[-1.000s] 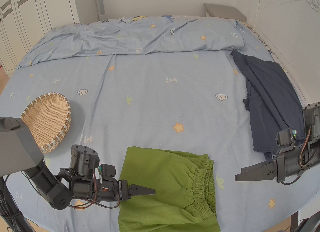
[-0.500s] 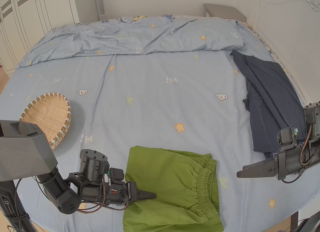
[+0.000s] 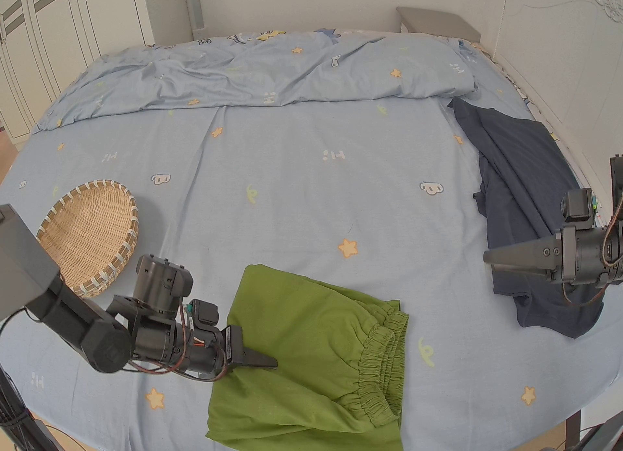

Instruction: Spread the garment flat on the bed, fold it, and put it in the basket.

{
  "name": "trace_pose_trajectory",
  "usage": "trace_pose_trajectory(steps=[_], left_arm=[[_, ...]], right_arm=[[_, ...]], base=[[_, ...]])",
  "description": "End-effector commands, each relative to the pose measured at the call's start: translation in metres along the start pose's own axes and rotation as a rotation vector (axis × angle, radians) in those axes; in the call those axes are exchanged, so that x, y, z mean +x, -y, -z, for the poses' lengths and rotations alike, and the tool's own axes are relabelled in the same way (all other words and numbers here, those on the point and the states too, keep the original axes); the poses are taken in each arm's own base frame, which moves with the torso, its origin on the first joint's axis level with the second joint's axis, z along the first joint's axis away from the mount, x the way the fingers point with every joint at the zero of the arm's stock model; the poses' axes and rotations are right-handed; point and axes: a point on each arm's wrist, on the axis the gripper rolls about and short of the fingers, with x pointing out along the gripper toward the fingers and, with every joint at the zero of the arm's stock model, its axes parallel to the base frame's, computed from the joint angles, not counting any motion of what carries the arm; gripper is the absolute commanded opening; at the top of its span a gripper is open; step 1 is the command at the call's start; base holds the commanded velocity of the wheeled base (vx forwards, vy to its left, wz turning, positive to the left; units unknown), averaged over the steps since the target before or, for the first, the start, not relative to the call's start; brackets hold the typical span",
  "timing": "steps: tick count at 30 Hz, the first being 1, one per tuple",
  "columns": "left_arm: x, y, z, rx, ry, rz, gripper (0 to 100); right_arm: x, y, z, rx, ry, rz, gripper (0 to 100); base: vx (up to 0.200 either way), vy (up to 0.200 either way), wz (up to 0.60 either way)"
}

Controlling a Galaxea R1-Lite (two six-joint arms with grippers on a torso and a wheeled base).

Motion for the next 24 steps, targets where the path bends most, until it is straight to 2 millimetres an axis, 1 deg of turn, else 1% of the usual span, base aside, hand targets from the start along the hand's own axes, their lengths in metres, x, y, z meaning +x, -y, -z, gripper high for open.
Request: trace_pose_trajectory(steps=[1,2,3,6,10,15,20,24], left_arm=[[-0.064,0.055,-0.061,0.149,0.057,-0.046,0],[-0.064,0.055,-0.061,0.149,0.057,-0.046,0],[-0.078,0.057,-0.069,0.149,0.053,-0.062,0],[-0.089,0.054,-0.077,0.128,0.048,-0.046,0],[-0.093,0.051,-0.081,0.118,0.063,-0.046,0],[-0.097,0.056,-0.084,0.131,0.079,-0.039,0],[-0.097,0.056,-0.086,0.129,0.083,-0.050,0],[-0.097,0.060,-0.082,0.139,0.080,-0.047,0]], right_arm=[[-0.005,0.001,-0.025,0.010,0.060,0.004,100],[-0.005,0.001,-0.025,0.010,0.060,0.004,100],[-0.002,0.004,-0.025,0.021,0.048,0.001,100],[0.001,0.008,-0.024,0.031,0.039,0.004,100],[0.001,0.007,-0.025,0.029,0.038,0.001,100],[0.002,0.006,-0.023,0.032,0.029,-0.004,100],[0.002,0.006,-0.022,0.031,0.027,-0.006,100],[0.002,0.005,-0.022,0.031,0.027,-0.006,100]], base=[[0.000,0.000,0.00],[0.000,0.000,0.00],[0.000,0.000,0.00],[0.000,0.000,0.00],[0.000,0.000,0.00],[0.000,0.000,0.00],[0.000,0.200,0.00],[0.000,0.200,0.00]])
